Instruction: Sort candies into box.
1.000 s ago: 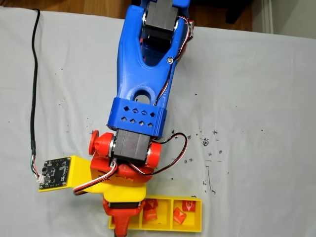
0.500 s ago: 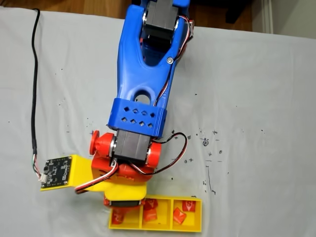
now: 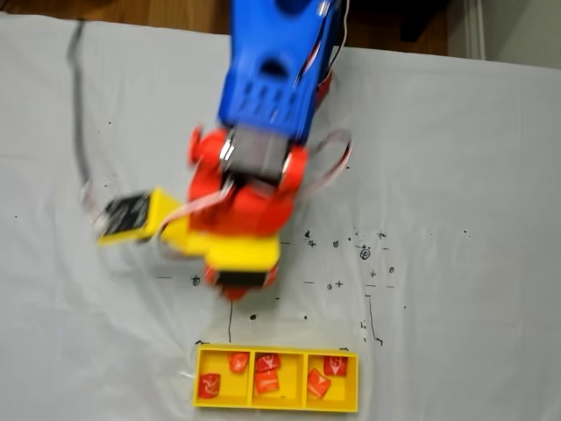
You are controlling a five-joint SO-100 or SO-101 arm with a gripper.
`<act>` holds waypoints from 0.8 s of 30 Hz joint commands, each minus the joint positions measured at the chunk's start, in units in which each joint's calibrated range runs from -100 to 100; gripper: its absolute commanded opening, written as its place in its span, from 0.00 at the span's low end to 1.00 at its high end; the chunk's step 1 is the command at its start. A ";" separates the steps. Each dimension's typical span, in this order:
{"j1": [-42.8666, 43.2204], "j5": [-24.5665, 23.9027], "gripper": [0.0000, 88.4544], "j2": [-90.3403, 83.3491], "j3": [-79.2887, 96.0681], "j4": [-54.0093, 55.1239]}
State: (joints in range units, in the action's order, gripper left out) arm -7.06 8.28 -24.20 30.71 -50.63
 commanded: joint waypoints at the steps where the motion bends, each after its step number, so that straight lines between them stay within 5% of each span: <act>1: 2.99 -0.98 0.00 -26.86 22.77 5.57; 13: 8.33 -1.27 0.00 -74.87 53.63 -10.72; 24: 11.05 -2.10 0.00 -74.87 66.65 -4.83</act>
State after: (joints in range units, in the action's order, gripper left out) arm 3.55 7.06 -98.48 93.76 -59.05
